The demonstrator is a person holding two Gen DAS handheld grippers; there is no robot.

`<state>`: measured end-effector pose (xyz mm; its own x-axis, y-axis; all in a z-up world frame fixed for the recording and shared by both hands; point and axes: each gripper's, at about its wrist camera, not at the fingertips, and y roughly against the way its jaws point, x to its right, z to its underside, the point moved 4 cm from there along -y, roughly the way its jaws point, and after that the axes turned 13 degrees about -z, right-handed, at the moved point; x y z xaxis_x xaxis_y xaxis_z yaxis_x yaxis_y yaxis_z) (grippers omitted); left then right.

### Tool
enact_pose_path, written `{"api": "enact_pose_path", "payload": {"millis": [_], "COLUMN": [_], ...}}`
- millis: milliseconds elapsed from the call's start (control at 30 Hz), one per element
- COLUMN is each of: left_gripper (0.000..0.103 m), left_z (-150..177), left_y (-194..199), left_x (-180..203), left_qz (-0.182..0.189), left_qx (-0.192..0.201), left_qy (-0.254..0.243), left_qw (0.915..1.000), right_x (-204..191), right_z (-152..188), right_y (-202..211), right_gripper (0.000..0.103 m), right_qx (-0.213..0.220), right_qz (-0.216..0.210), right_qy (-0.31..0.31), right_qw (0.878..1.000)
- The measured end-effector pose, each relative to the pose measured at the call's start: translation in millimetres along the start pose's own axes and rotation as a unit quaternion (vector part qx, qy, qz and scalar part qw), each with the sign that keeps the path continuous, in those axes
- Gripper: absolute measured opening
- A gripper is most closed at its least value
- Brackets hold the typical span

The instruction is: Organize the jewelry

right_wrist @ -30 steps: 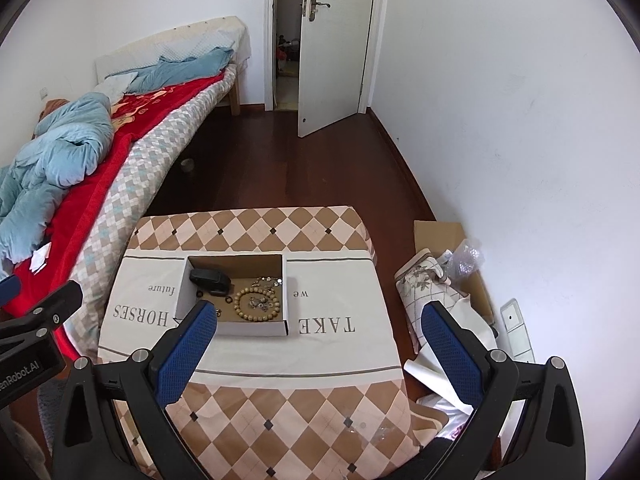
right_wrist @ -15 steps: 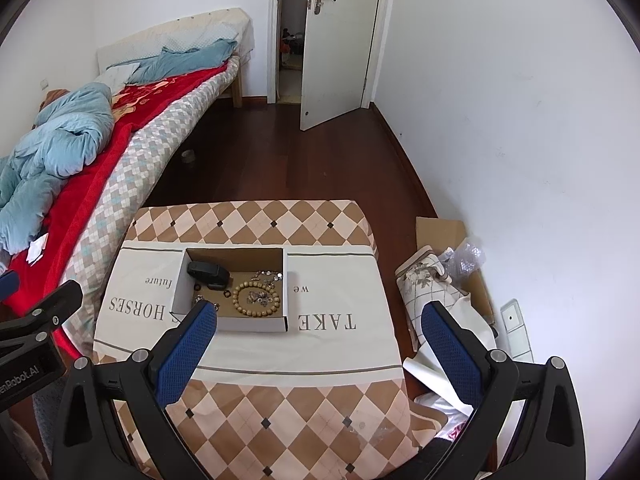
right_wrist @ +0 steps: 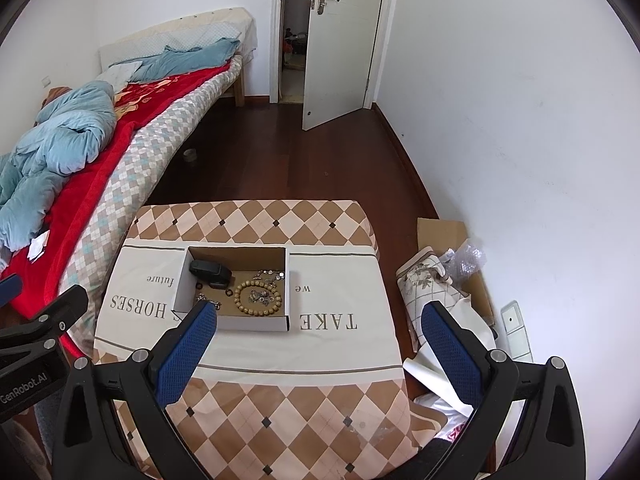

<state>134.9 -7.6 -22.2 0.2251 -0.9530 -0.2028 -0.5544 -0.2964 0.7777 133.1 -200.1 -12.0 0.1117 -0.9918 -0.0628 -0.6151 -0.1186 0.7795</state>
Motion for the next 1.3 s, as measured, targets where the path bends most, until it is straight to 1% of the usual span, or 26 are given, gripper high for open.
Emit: {"api": "enact_pose_path", "payload": {"millis": [1300], "left_gripper": [0.102], "left_z": [0.0], "left_y": [0.5], "left_x": [1.2], "left_qz": [-0.002], "left_qx": [0.001], "left_qy": [0.006], "left_qw": [1.0000], "right_x": [-0.9], "right_z": [0.4], "right_y": [1.8], "right_gripper": [0.103], "right_qx": [0.002], "right_qz": [-0.002], "right_qy": [0.001], "right_qw": [1.000]}}
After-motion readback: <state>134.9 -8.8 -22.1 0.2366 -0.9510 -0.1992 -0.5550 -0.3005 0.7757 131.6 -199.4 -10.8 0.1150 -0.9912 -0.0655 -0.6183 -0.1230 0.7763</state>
